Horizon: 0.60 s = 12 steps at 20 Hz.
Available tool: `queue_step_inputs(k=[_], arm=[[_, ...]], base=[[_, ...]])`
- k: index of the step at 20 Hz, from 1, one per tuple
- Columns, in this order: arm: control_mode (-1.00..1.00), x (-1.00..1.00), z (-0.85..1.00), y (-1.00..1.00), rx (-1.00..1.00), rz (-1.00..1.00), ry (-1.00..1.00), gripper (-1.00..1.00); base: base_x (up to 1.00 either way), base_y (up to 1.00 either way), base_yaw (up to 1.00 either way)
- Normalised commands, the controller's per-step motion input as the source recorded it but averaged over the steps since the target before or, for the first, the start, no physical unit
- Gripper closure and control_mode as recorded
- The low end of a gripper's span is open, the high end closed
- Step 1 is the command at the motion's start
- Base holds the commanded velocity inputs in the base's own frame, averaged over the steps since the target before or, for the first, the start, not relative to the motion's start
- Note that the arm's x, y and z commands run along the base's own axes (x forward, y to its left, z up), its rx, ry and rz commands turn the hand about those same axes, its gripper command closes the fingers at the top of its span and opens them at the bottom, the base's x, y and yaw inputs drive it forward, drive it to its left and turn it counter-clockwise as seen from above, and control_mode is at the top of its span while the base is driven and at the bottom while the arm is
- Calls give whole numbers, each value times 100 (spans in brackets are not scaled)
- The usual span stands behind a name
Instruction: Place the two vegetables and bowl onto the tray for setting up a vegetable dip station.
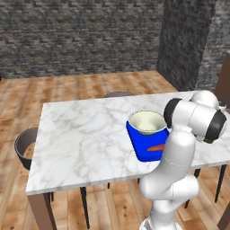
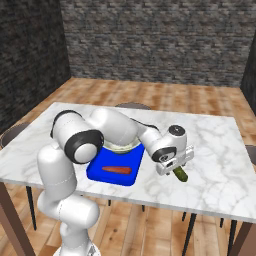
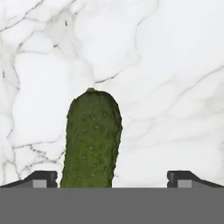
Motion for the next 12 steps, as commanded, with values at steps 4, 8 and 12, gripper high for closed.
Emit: queue_step_inputs(k=[4,8,12], arm=[[-100,9,0,-12,0,-2,0,-100],[-100,5,0,-15,0,-4,2,-100],[-100,15,0,-21,0,-7,6,-100]], base=[[0,0,0],[0,0,0],[0,0,0]])
